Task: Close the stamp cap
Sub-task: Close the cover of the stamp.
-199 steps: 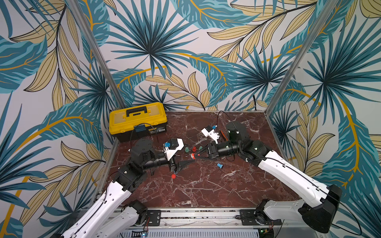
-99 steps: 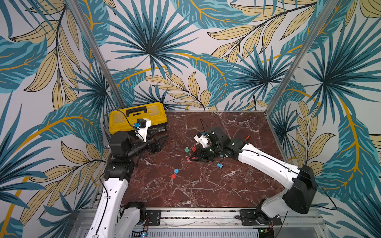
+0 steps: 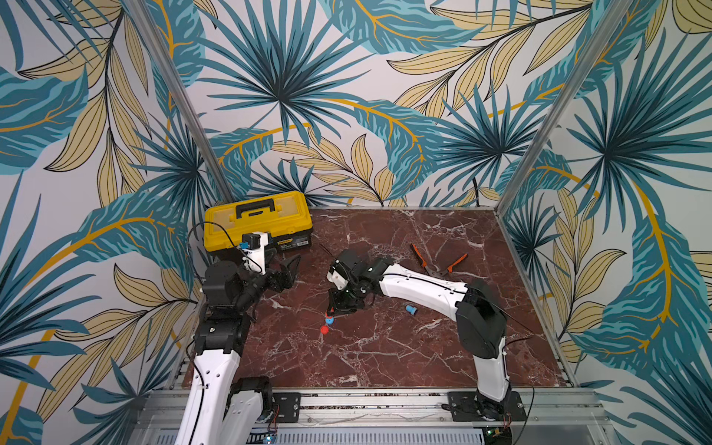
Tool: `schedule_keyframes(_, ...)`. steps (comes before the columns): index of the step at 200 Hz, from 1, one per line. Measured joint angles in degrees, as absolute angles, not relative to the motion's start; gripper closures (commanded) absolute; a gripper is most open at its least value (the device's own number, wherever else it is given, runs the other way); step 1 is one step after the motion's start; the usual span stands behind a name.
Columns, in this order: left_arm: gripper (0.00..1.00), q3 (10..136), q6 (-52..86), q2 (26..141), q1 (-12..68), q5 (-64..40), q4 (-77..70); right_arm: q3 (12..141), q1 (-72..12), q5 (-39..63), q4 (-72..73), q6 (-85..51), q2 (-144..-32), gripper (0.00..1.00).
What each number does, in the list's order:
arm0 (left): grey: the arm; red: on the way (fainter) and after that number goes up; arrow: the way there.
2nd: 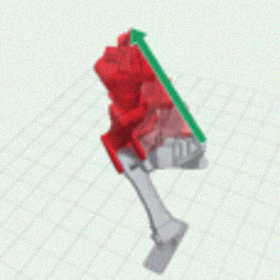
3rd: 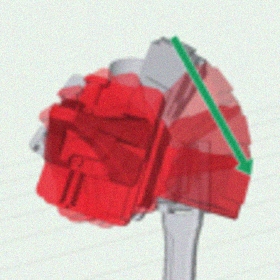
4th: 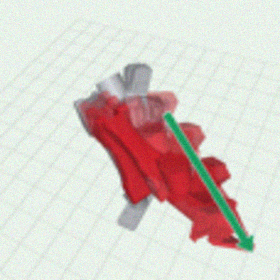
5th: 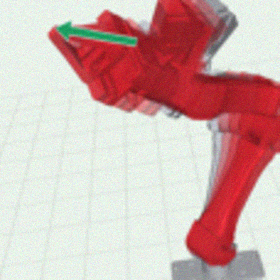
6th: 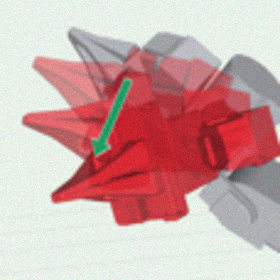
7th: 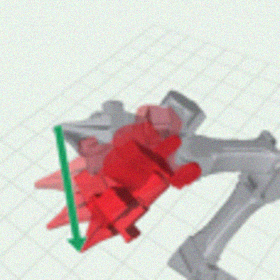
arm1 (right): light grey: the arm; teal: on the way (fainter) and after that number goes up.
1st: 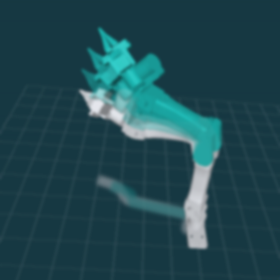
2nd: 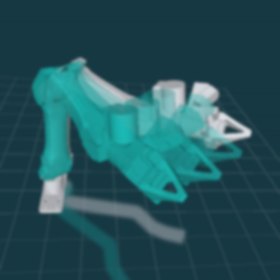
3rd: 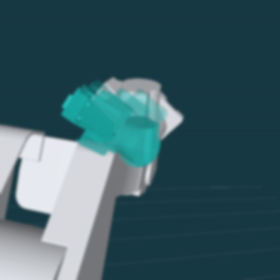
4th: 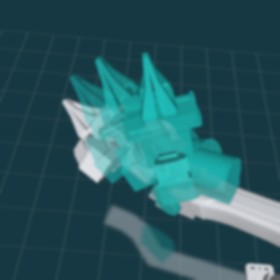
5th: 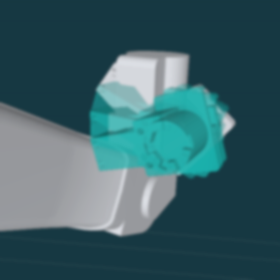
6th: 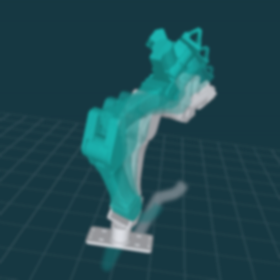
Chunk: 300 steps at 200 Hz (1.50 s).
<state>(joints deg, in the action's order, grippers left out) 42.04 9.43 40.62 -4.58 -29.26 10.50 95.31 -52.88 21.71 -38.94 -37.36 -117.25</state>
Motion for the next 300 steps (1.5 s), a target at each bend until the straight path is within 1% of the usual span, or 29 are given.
schedule_keyframes(47,0.14,40.9,8.8,36.0,-5.9,-25.5,10.5,100.2,-55.0,19.2,-41.7,-36.8,-123.2,0.94)
schedule_keyframes(92,0.13,40.8,8.8,36.3,-6.6,-24.4,10.5,103.5,-56.0,17.8,-43.5,-36.8,-126.4,0.93)
schedule_keyframes(157,0.13,40.7,8.8,36.3,-6.7,-24.4,10.5,104.5,-56.7,16.7,-44.4,-36.8,-129.5,0.93)
schedule_keyframes(261,0.12,40.7,9.0,36.4,-6.8,-24.2,10.5,107.5,-58.0,13.5,-49.1,-34.2,-131.0,0.93)
schedule_keyframes(300,0.12,40.7,9.1,36.7,-6.8,-24.2,10.5,108.4,-59.3,10.2,-52.0,-32.9,-131.2,0.93)
